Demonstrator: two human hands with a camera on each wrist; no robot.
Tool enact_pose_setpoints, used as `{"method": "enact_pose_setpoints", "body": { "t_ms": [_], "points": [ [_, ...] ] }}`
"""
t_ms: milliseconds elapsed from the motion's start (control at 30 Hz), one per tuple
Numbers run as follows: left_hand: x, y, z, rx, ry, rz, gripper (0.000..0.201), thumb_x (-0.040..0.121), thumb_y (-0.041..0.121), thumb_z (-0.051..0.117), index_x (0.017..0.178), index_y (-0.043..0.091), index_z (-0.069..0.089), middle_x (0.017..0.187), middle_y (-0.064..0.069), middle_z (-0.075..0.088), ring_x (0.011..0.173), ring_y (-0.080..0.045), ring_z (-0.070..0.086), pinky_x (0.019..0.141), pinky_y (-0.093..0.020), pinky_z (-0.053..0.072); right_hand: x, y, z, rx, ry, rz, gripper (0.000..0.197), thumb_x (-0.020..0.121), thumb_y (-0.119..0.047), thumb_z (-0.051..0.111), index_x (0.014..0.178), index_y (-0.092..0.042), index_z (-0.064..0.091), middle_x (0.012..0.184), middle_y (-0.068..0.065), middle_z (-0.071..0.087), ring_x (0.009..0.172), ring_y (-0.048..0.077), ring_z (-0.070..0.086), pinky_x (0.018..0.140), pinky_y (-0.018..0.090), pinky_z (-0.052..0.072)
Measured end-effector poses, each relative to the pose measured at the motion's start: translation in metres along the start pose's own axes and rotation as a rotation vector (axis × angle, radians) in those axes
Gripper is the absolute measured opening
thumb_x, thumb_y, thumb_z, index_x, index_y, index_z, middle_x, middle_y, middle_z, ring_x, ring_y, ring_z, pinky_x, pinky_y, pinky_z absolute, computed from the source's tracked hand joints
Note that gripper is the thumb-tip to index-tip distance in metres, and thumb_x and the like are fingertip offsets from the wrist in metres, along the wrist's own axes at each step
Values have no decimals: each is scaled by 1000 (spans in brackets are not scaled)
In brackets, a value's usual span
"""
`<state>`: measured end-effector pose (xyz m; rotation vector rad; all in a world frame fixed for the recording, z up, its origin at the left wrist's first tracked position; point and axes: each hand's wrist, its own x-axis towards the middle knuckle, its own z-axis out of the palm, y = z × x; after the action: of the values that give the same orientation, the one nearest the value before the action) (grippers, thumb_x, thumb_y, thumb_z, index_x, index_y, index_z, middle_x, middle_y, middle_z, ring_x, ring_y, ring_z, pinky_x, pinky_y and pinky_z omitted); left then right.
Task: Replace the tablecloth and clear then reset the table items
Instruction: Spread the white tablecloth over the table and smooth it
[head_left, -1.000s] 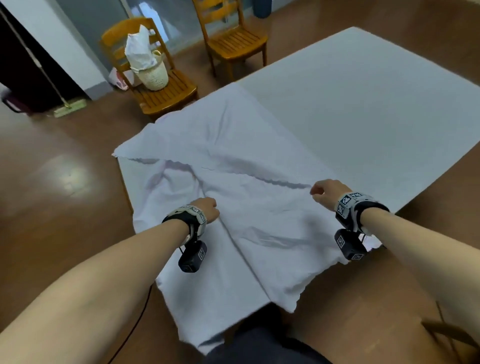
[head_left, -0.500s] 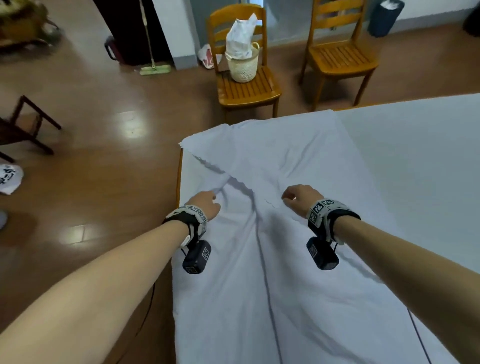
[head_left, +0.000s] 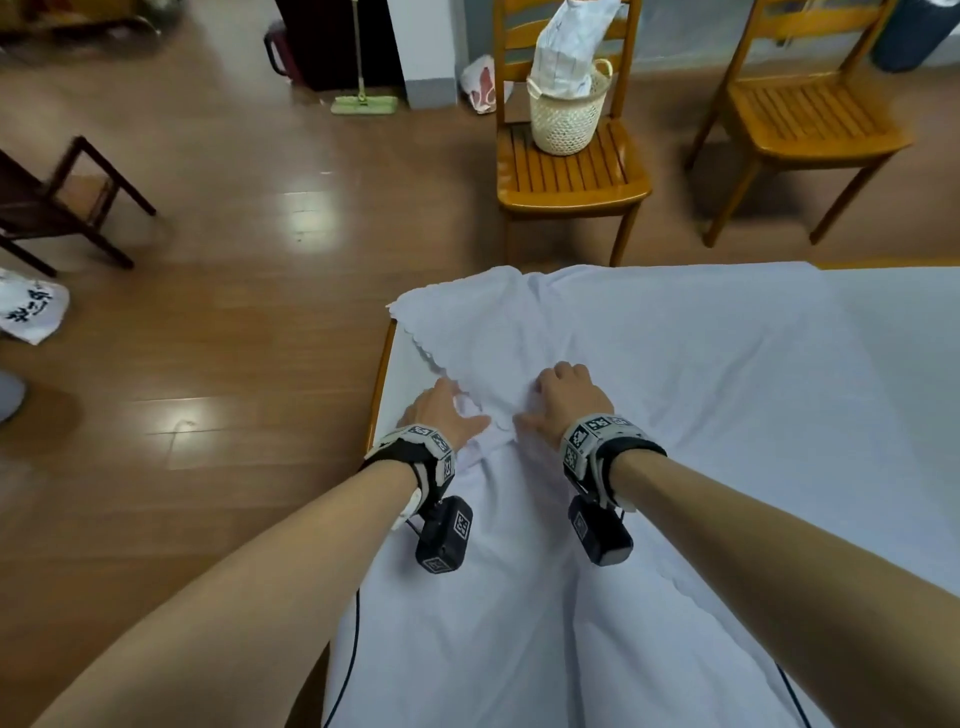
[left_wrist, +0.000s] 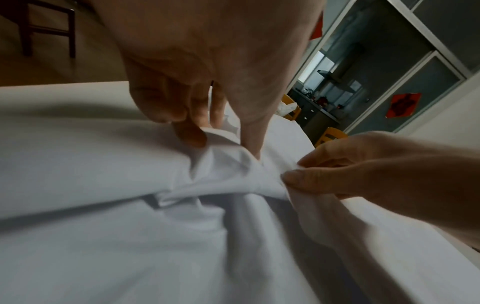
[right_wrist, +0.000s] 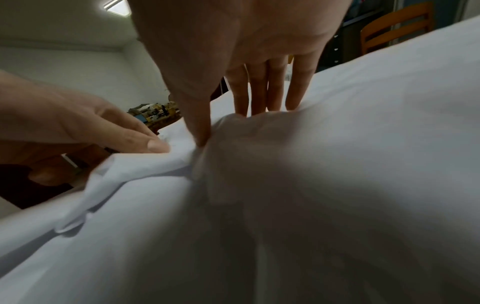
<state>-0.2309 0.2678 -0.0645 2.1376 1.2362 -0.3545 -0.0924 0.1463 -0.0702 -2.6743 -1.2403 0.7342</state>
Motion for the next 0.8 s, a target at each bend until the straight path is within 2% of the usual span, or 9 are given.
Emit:
{"method": "enact_pose_setpoints", "body": {
  "t_ms": [100,167,267,367,433,533,633,700,800],
  "points": [
    [13,3,0,78,-37,23,35,84,39,68,112,21,57,114,-4,62,104,-29,59,82,-33,46,15,5,-1,52,-26,-47,26,93,-38,57,103,-14,63,111,7,58,117,26,43,87,39,46],
    [21,-1,-2,81,-17,26,20,87,38,64,94,19,63,99,-4,66,92,-28,62,76,-31,48,18,16,-8,132,-5,-20,24,92,-42,59,95,-18,62,102,6,60,105,24,51,82,37,48],
    [33,-12,-9,39,20,-33,17,90,35,61,83,19,60,90,-3,66,85,-26,62,75,-32,51,20,42,-21,121,-4,90,26,93,-44,57,94,-18,57,100,6,60,95,27,57,78,35,47],
    [46,-13,-15,70,-27,-73,16,95,29,56,99,14,59,106,-9,63,99,-31,60,81,-33,50,31,63,-20,16,-99,137,16,95,-34,55,93,-18,51,107,9,62,93,28,56,74,32,42],
    [54,-9,-15,57,-72,-95,19,95,25,56,108,11,58,114,-11,59,104,-34,60,87,-37,51,38,65,-18,27,-136,145,13,95,-30,54,90,-19,47,104,8,61,87,26,53,73,32,41],
    [57,-10,-13,20,-39,-83,8,94,23,55,92,17,52,106,-13,61,91,-33,63,74,-34,53,43,59,-19,50,-133,163,11,95,-27,52,91,-19,46,95,5,55,84,25,49,69,30,38],
    [56,-12,-10,23,-18,-69,14,95,22,53,83,20,46,98,-12,62,80,-29,62,65,-31,50,40,59,-16,67,-97,163,11,96,-26,51,90,-19,45,95,6,55,84,25,48,67,31,37],
    [52,-6,-14,32,-44,-75,6,95,20,52,92,16,52,100,-12,61,83,-30,63,67,-32,52,37,58,-16,58,-89,146,11,96,-28,50,91,-19,46,102,9,58,85,26,50,69,32,38],
    [49,-1,-28,40,-98,-115,18,89,9,56,102,-1,60,96,-19,69,92,-38,68,79,-44,59,33,59,-29,8,-126,142,16,98,-29,44,104,-15,50,110,10,59,90,28,53,73,33,40]
  ]
}}
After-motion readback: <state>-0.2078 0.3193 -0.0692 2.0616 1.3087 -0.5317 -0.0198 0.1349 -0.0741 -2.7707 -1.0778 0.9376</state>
